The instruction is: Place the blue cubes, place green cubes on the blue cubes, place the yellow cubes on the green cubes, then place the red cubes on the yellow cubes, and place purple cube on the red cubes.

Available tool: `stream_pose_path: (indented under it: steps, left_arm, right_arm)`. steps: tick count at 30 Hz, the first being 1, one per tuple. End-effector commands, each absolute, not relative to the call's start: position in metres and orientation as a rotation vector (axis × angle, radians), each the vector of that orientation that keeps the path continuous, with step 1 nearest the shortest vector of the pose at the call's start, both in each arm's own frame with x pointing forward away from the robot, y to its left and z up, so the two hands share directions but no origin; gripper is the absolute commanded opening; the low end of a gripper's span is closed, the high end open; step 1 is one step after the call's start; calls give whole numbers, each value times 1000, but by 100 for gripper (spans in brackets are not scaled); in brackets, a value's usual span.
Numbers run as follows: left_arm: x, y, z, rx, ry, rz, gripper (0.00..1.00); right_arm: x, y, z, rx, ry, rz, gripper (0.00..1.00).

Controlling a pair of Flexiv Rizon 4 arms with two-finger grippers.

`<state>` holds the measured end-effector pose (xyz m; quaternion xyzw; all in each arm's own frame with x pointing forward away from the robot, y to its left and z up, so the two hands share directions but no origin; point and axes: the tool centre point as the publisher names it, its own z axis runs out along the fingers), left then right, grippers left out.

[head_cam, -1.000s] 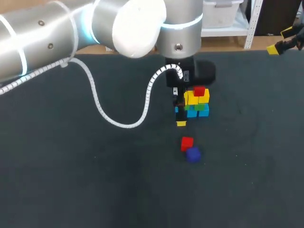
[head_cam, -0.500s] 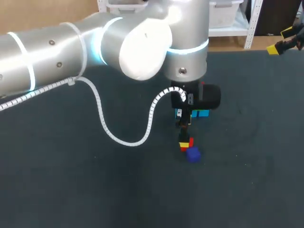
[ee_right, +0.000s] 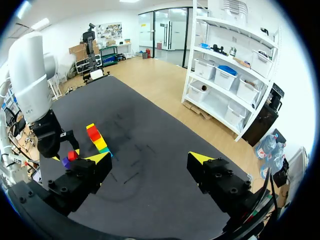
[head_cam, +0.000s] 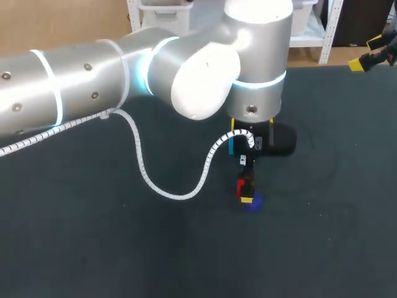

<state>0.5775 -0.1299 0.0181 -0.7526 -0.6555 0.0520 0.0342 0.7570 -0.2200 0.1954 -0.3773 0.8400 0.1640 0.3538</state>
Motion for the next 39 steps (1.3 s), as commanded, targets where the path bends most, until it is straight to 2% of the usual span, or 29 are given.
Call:
stream_pose_path:
  steps: [1,8,10,12,18,29,36,39]
  left_arm:
    - [566,-124,15,-2322,-2051,128,100]
    - [562,-108,5,-2318,-2079,89,100]
    - [562,-104,4,-2319,-2088,80,93]
    - [563,-103,4,-2320,-2093,59,82]
    - [566,-103,4,-2342,-2099,54,76]
    - [572,-108,-2,-2388,-2048,26,70]
    - [575,-108,1,-2368,-2068,-29,70]
    - [577,-107,2,-2377,-2081,-17,64]
  right_arm:
    - [759,-220,195,-978,2169,430,100]
    - [759,-220,195,-978,2169,430,100]
    - [759,-220,195,-978,2169,430,100]
    - [759,-220,195,-978,2169,430,100]
    - [759,-220,195,-978,2169,430,100]
    - [759,-220,195,-978,2169,430,100]
    - [759,-220,195,-978,2169,430,100]
    - [759,-220,195,-978,2169,430,100]
